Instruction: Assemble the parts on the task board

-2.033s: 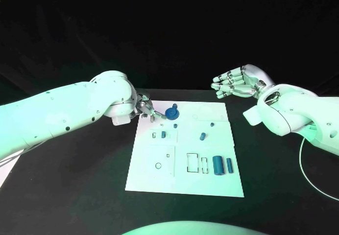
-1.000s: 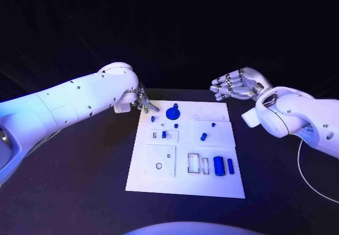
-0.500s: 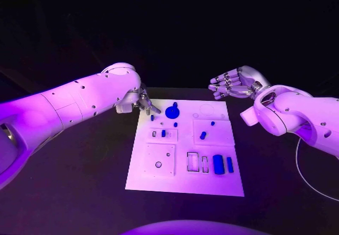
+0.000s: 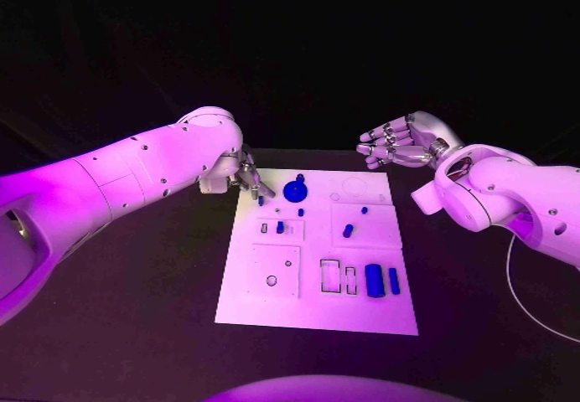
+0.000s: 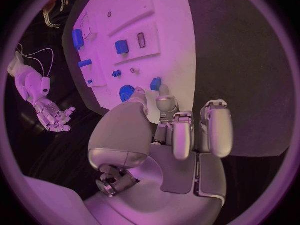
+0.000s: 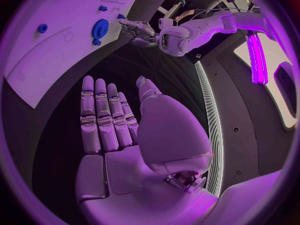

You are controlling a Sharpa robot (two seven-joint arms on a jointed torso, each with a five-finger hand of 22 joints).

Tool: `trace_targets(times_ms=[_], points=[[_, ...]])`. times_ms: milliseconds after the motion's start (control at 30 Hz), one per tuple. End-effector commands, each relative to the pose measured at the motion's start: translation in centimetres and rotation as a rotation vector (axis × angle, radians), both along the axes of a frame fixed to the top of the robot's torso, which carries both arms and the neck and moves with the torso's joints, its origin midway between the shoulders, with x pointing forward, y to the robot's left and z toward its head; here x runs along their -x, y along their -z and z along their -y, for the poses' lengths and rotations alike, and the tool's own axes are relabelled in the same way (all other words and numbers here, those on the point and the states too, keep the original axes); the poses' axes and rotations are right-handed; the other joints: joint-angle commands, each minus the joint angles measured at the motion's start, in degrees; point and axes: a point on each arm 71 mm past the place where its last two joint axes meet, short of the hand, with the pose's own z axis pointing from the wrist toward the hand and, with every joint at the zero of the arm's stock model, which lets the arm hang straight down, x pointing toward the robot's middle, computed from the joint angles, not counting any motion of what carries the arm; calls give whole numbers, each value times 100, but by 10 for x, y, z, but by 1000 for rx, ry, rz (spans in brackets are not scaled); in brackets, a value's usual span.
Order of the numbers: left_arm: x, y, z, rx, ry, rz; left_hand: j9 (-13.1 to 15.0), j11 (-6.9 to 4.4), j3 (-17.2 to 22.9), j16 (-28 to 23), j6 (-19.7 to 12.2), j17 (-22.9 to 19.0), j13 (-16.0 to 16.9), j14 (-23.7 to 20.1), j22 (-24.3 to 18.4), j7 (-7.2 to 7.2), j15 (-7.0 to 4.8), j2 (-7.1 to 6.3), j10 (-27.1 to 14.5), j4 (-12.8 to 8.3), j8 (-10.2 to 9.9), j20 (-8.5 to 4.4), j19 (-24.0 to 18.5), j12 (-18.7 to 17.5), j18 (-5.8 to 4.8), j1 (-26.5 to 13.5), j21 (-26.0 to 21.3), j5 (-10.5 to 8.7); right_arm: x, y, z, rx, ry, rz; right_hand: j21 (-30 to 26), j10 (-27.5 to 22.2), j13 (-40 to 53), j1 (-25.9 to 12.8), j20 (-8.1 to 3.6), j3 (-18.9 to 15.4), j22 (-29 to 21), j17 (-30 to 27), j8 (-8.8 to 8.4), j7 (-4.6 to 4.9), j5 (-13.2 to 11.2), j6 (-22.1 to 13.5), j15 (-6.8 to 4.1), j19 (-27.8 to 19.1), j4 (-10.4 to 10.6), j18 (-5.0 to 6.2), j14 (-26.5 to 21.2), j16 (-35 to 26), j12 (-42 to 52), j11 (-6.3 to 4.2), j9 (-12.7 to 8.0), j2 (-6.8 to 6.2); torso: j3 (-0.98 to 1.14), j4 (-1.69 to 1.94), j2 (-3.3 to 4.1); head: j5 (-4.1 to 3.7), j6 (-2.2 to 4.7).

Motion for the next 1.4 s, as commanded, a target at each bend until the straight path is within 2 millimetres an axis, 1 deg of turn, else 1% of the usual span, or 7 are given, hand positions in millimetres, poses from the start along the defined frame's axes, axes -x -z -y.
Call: trace_targets(times_ms=[33,500,700,900,1167,1300,1400], points=[[2,1,2,-4,17,-29,-9,-3,-26,18,49,1508,-6,602,793,2,-14,2,41,2,37,-4,297,13,38,66,29,-14,0,0,-2,13,-18,6,-26,-3,-8,-33,43,-2,0,-5,-18,-6,36,-47,-2,-6,-33,41,-23,-19,-17,30,-4,16,-2,-1,3,8,-7],[2,3,3,-5,19,-34,-18,-6,13,18,51,1508,-15,602,801,-1,-17,112,38,-44,50,-7,295,13,38,319,28,-13,0,1,-2,12,-20,4,-26,-3,-8,-33,43,-2,0,-5,-18,-6,36,-47,-2,-6,-33,41,-23,-19,-17,30,-4,16,-2,-3,1,18,-14],[1,4,4,-1,17,-28,-29,-20,230,18,30,1508,-27,602,809,-14,-28,301,30,-192,48,-14,295,5,38,693,28,-11,0,1,-3,12,-21,4,-26,-3,-8,-33,43,-2,0,-5,-18,-6,36,-47,-2,-6,-33,41,-23,-19,-17,30,-4,16,-4,-3,5,21,-18],[1,4,5,6,15,-29,-41,-27,346,18,19,1508,-38,602,801,-21,-33,347,25,-278,41,-19,289,-3,41,867,11,-11,1,1,-3,11,-22,4,-26,-3,-8,-33,43,-2,0,-5,-18,-6,36,-47,-2,-6,-33,41,-23,-19,-17,30,-4,16,-2,-1,3,26,-36],[1,4,5,21,0,-11,-113,-61,1020,18,-120,1508,-102,602,777,-49,-74,593,-44,-707,-71,-55,275,-91,53,1595,-33,-1,1,1,-3,11,-23,4,-39,-6,-13,-31,44,0,0,-23,-18,-5,42,-48,-1,-4,-45,41,-26,-19,-20,31,-4,22,-4,-1,0,25,-49],[0,3,5,47,-14,7,-143,-17,1829,18,-144,1508,-169,602,752,38,-8,423,-50,-866,-84,-30,266,-162,62,1666,-82,27,1,1,-3,11,-23,4,-39,-6,-13,-31,44,0,0,-23,-18,-5,42,-48,-1,-4,-45,41,-26,-19,-20,31,-4,22,-2,-2,-3,23,-44],[2,2,3,76,-26,10,-122,-1,2598,18,-150,1508,-204,602,757,35,-1,82,-17,-903,-16,-6,270,-170,64,1395,-95,29,0,1,-3,12,-22,3,-39,-6,-13,-31,44,0,0,-23,-18,-5,42,-48,-1,-4,-45,41,-26,-19,-20,31,-4,22,-2,0,-3,20,-39]])
